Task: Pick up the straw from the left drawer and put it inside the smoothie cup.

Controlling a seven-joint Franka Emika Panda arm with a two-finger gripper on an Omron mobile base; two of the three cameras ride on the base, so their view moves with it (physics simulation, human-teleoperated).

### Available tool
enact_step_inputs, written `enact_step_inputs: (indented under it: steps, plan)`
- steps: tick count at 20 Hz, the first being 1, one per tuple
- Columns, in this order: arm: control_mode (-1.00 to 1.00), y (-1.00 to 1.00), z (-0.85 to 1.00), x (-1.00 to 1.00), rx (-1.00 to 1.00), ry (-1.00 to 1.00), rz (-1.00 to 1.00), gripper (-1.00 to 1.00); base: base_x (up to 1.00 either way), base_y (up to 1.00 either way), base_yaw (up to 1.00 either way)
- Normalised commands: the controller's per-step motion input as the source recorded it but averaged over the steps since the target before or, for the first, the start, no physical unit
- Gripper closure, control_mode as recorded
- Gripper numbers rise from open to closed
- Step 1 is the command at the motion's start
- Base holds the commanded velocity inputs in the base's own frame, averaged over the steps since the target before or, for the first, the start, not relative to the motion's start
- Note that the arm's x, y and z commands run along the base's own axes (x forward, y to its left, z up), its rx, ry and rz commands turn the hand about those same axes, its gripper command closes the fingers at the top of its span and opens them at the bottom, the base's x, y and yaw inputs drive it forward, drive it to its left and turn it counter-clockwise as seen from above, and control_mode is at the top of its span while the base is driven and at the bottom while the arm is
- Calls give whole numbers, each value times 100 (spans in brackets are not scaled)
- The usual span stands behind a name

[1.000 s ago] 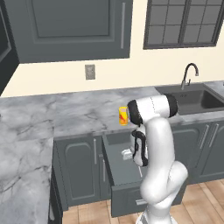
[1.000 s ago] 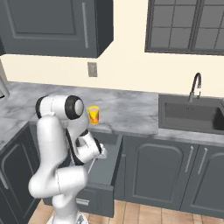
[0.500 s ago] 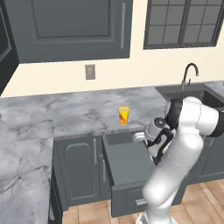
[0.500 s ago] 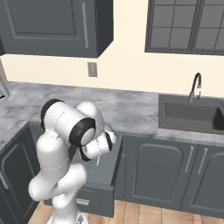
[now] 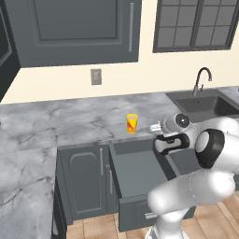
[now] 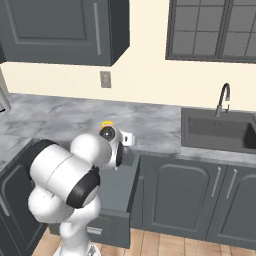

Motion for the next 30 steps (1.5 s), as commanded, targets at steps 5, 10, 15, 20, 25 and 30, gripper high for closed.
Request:
enact_step_inputs:
  steps: [5,10,15,20,25,30]
  plan:
    - [-100,7,84,0,0,-17,1,100,0,0,0]
    - [-100,11,70,9,0,-4,7,100,0,0,0]
    - [-100,3,54,19,0,-3,16,100,0,0,0]
    - [-100,0,47,32,2,-4,24,100,0,0,0]
    - [-100,0,23,32,5,-8,34,100,0,0,0]
    - [-100,0,1,29,3,-16,38,100,0,0,0]
